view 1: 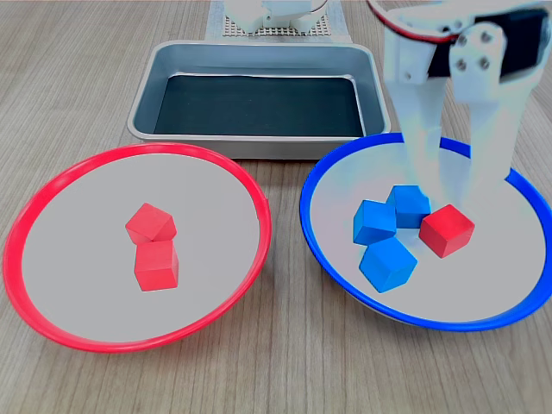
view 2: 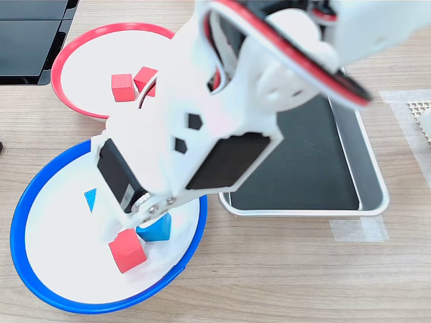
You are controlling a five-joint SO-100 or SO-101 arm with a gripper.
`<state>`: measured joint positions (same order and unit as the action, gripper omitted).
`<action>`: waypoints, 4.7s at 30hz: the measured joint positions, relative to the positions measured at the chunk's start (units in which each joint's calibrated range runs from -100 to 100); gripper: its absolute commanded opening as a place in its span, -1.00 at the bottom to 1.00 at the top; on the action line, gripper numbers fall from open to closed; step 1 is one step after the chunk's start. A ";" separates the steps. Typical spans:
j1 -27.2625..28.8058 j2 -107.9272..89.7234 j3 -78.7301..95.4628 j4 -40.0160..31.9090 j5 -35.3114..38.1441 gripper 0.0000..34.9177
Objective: Resolve any anomalies and move all blocks to matching dishes
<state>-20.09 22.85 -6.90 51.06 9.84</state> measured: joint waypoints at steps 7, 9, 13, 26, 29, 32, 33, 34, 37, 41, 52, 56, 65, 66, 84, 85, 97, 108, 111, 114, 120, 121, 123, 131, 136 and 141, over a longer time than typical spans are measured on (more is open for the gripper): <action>-1.15 3.84 -4.63 0.82 -0.68 -0.09; -1.24 3.92 -4.63 1.31 -0.78 -0.09; -2.48 3.92 -4.63 2.12 -0.78 -0.09; -2.30 5.63 -4.63 2.37 0.44 -0.05; -2.39 6.48 -4.63 2.37 0.78 -0.07; -2.21 7.42 -4.63 2.37 1.07 -0.08; -1.86 7.76 -4.81 2.37 1.07 -0.09; -1.59 8.18 -5.26 2.37 1.03 -0.09; -0.97 8.95 -6.53 2.37 1.03 -0.09; -0.18 9.55 -7.35 2.20 1.03 -0.17; 0.00 9.63 -7.44 1.63 1.56 -0.84; 0.00 9.63 -7.44 1.63 1.56 -0.98; 3.01 2.64 -6.35 2.45 1.56 -0.98; 3.27 1.36 -6.17 3.26 1.56 -0.98; 32.04 -11.25 2.99 -2.28 11.62 -0.98; 32.92 -9.55 2.63 -3.10 11.62 -0.98; 32.74 -8.10 0.91 -4.81 11.62 0.10; 32.21 -13.04 7.99 -9.22 9.87 -0.99; 27.26 -26.17 23.87 -17.46 5.37 -1.00; 24.51 -39.13 40.02 -27.98 -0.39 -1.00; 19.82 -67.35 73.41 -39.89 -6.01 -1.00; 18.41 -73.66 79.67 -39.80 -6.25 -1.00; 19.12 -84.83 89.20 -38.09 -6.94 -1.00; 17.52 -118.16 106.08 -17.29 -7.57 -1.00; 18.58 -121.14 106.81 -11.17 -7.81 -1.00; 21.33 -121.57 106.81 -5.63 -8.30 -1.00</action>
<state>1.24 -98.72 99.91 45.43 1.54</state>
